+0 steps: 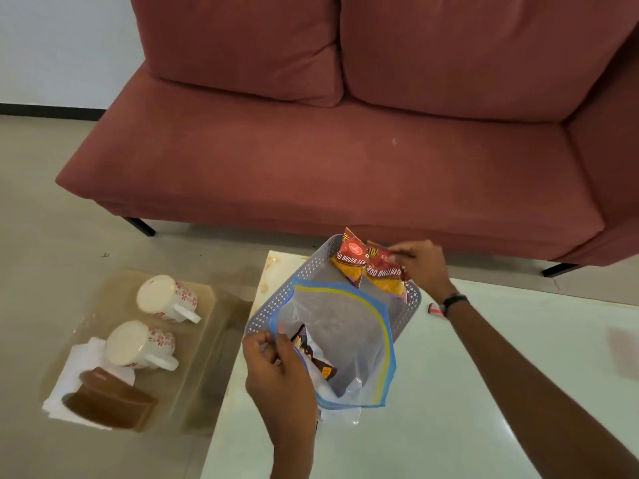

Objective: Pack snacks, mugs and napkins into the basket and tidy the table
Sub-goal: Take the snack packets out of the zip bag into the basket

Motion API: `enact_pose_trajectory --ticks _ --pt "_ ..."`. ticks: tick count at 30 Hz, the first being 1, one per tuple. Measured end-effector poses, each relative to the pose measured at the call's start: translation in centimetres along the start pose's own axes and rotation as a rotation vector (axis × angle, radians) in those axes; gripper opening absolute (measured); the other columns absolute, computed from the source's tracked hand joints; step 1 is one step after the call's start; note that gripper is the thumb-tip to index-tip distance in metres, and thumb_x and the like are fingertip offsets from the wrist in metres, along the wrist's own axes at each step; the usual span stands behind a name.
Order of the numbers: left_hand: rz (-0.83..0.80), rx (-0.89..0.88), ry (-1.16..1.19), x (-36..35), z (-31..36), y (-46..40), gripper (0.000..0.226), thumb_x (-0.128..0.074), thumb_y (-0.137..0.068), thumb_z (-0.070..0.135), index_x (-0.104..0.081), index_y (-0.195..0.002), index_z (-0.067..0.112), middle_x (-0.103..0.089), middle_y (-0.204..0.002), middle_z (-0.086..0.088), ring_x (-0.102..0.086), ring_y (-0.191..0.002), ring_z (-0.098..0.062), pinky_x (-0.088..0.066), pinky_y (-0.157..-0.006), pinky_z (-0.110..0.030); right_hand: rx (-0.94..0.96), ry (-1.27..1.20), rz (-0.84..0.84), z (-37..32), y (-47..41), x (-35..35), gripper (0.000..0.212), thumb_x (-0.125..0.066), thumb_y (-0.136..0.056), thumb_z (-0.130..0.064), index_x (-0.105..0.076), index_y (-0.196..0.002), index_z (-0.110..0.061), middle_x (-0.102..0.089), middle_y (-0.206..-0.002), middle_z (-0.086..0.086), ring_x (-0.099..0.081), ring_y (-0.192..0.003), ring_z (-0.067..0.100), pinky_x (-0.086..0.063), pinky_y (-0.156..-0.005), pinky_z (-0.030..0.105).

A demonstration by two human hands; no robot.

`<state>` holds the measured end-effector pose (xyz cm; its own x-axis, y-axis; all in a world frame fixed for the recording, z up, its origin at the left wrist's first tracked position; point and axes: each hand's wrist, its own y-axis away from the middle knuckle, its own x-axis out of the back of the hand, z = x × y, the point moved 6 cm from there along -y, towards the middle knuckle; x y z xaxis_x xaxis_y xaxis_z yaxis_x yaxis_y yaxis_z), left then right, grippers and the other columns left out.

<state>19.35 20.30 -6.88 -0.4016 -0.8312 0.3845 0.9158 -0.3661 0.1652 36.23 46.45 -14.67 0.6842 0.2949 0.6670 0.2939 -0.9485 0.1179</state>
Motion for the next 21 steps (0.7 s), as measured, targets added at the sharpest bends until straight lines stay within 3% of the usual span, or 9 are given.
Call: enact_pose_trajectory --ticks 2,5,10,13,15,18,21 --pt "-0.016 -0.003 -0.012 -0.2 -0.3 0.0 0.015 -0.053 -0.092 0.021 -0.047 -0.079 0.024 -0.058 -0.071 0.015 -0.059 -0.070 -0.003 -0.043 -0.061 -0.024 -0.049 0.009 -0.020 2.4 -0.5 -2.3 0.018 -0.064 -0.082 -0.002 -0.074 -0.098 -0.003 -0.074 -0.097 0.013 -0.066 -0.083 0.014 -0.041 -0.059 0.001" --pt "-0.032 0.028 -0.012 -0.3 -1.3 -0.2 0.012 -0.053 -0.092 0.024 -0.049 -0.086 0.015 -0.061 -0.072 0.009 -0.061 -0.071 -0.012 -0.044 -0.062 -0.027 -0.125 0.024 -0.048 5.5 -1.2 -4.7 0.020 -0.063 -0.083 -0.003 -0.074 -0.098 -0.006 -0.074 -0.100 0.013 -0.069 -0.091 0.025 -0.048 -0.071 0.023" --pt "-0.052 0.032 -0.044 -0.8 -2.4 -0.6 0.018 -0.053 -0.091 0.027 -0.043 -0.076 0.029 -0.063 -0.074 0.010 -0.066 -0.075 -0.026 -0.054 -0.073 -0.043 -0.144 0.095 -0.014 8.2 -1.9 -5.8 0.025 -0.056 -0.088 -0.007 -0.071 -0.108 -0.009 -0.071 -0.111 0.012 -0.067 -0.096 0.026 -0.046 -0.074 0.024" --pt "-0.052 0.022 -0.052 -0.9 -2.2 -0.7 0.020 -0.053 -0.092 0.027 -0.044 -0.075 0.032 -0.063 -0.075 0.012 -0.066 -0.077 -0.026 -0.055 -0.074 -0.042 -0.177 0.120 -0.021 8.7 -1.7 -5.3 0.027 -0.053 -0.090 -0.011 -0.069 -0.112 -0.013 -0.071 -0.111 0.010 -0.067 -0.095 0.025 -0.051 -0.074 0.026" --pt "-0.062 0.006 -0.057 -0.9 -1.9 -0.6 0.020 -0.052 -0.092 0.026 -0.044 -0.075 0.033 -0.062 -0.074 0.012 -0.066 -0.076 -0.022 -0.053 -0.071 -0.039 -0.156 0.158 -0.007 7.6 -1.2 -4.1 0.032 -0.054 -0.087 -0.006 -0.066 -0.115 -0.012 -0.069 -0.116 0.011 -0.066 -0.102 0.027 -0.052 -0.083 0.032" --pt "-0.092 -0.010 -0.051 -0.3 -1.7 -0.6 0.011 -0.052 -0.093 0.022 -0.050 -0.082 0.020 -0.062 -0.071 0.008 -0.064 -0.066 -0.005 -0.048 -0.060 -0.027 -0.086 0.048 0.112 1.9 1.1 -0.6 0.030 -0.054 -0.085 0.000 -0.064 -0.113 -0.006 -0.069 -0.110 0.012 -0.065 -0.102 0.025 -0.048 -0.083 0.024" --pt "-0.106 -0.016 -0.082 0.5 -1.8 -0.7 0.014 -0.052 -0.093 0.019 -0.050 -0.086 0.007 -0.060 -0.066 0.007 -0.059 -0.060 0.006 -0.041 -0.053 -0.018 0.075 -0.128 0.020 -7.8 7.0 2.7 0.013 -0.062 -0.082 -0.003 -0.069 -0.089 -0.010 -0.069 -0.081 -0.002 -0.063 -0.073 -0.001 -0.043 -0.066 0.005"
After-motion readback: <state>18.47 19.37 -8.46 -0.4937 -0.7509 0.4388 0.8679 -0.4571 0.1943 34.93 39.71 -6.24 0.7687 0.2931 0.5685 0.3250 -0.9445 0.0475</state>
